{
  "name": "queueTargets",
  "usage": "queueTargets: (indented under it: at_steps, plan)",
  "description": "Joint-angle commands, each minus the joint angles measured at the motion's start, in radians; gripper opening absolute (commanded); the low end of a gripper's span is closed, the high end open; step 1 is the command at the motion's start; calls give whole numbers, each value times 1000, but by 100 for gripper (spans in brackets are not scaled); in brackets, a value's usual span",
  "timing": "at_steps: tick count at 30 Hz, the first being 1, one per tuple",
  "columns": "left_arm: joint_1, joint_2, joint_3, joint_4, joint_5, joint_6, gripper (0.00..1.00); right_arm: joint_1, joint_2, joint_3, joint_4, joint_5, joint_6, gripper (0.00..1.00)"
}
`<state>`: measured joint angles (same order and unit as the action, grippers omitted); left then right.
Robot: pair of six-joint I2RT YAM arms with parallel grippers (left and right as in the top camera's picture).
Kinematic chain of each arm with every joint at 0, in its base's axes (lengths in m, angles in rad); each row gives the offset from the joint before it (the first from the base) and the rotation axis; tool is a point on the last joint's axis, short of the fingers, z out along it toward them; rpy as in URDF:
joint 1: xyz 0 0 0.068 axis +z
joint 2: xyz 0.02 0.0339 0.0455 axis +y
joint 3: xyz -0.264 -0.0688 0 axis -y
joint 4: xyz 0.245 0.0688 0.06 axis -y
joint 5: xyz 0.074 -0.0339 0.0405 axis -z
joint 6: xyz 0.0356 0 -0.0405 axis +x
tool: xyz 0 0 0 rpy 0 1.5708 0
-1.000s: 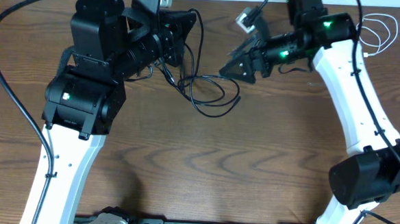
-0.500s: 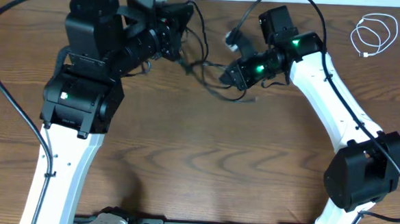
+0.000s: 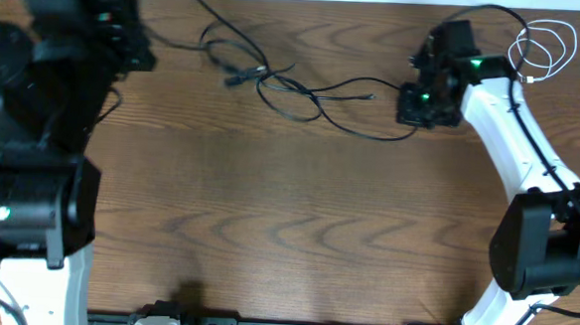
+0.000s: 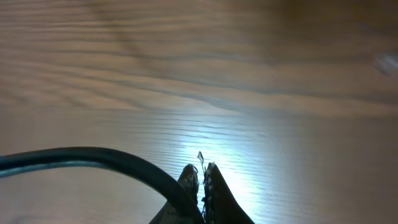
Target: Untangle cables
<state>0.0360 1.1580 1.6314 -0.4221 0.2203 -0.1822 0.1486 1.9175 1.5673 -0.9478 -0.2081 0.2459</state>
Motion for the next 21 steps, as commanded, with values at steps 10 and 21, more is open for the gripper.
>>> queueTargets:
  at_steps: [10, 21]
  plan:
    - [135, 27, 16, -100, -369, 9, 7, -143, -17, -58, -42, 127, -5, 1]
    - [284, 138, 16, -118, -572, 12, 7, -327, -17, -58, -172, 372, 91, 1]
